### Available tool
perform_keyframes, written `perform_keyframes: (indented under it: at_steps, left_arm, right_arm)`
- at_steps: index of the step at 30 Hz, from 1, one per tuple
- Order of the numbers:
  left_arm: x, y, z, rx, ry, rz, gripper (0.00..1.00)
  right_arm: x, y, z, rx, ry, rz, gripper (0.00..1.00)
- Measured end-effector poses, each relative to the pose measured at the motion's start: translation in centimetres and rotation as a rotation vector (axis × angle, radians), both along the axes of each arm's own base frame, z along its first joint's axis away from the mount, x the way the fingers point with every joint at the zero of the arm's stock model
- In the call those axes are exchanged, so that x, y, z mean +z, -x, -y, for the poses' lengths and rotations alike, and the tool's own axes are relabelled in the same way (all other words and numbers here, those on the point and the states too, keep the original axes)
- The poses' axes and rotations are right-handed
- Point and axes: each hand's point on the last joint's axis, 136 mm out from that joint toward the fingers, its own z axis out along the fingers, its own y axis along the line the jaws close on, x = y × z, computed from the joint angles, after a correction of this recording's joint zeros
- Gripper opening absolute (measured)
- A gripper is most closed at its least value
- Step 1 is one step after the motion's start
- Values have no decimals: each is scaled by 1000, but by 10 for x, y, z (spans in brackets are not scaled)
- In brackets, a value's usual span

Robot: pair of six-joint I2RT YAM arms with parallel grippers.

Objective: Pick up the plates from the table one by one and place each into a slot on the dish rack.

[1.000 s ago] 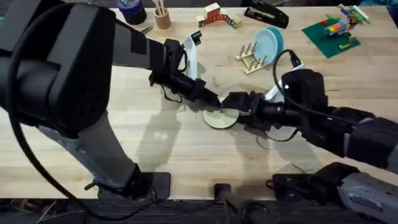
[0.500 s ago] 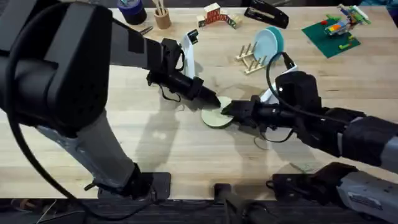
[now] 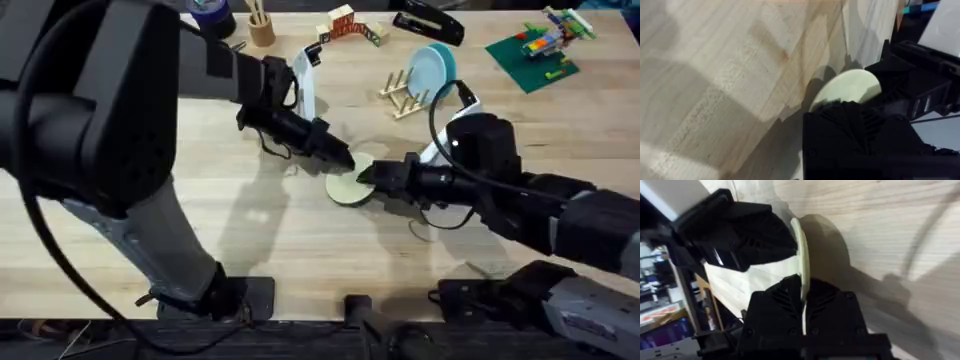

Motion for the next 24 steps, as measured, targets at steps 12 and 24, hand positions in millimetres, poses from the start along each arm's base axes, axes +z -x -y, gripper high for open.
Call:
perform_keyframes:
  at_steps: [12, 24]
  left_arm:
    - [30, -29, -13, 0, -141, 93, 39]
    - [123, -35, -56, 114, -396, 456, 41]
  right_arm:
    - [41, -2, 33, 16, 208, 66, 33]
    - [151, -23, 78, 144, 470, 304, 31]
